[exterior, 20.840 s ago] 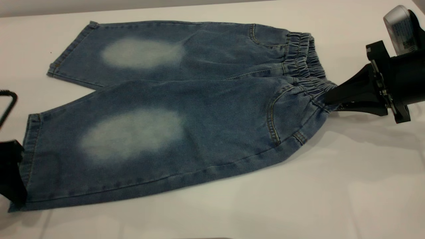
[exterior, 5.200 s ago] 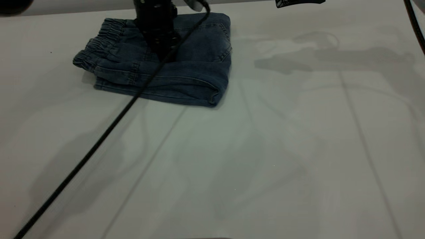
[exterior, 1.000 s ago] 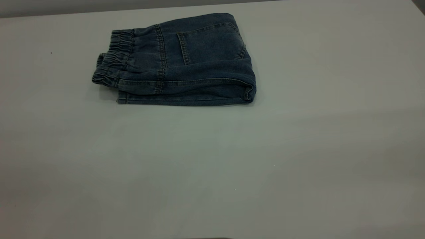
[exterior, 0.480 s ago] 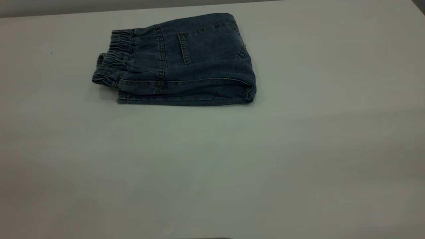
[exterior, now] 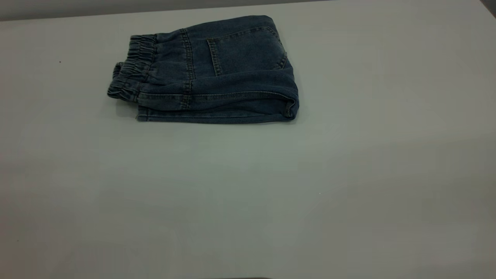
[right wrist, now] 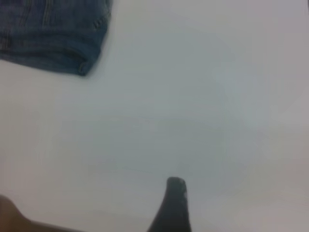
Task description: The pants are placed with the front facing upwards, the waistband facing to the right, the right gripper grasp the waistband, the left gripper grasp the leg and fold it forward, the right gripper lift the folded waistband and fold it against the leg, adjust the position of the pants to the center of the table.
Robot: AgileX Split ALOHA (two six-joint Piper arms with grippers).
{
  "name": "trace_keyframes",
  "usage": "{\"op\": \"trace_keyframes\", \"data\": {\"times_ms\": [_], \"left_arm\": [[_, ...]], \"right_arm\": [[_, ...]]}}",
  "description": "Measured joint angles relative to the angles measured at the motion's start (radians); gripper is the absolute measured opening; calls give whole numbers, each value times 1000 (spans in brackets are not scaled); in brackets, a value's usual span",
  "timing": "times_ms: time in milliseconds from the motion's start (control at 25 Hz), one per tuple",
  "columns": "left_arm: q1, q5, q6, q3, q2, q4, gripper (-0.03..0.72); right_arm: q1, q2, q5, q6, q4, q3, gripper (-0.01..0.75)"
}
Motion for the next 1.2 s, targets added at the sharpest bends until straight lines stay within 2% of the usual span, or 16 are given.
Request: {"op": "trace_keyframes", "data": {"times_ms": [720, 1000, 1200], "left_arm": [[0, 2, 0, 0, 0, 0, 506], [0, 2, 0, 0, 0, 0, 506], [0, 2, 0, 0, 0, 0, 506]], "right_arm": [[0, -19, 4, 0, 13, 0, 587], [0, -19, -1, 149, -109, 1, 587], [0, -19, -1, 186, -146, 1, 587]]}}
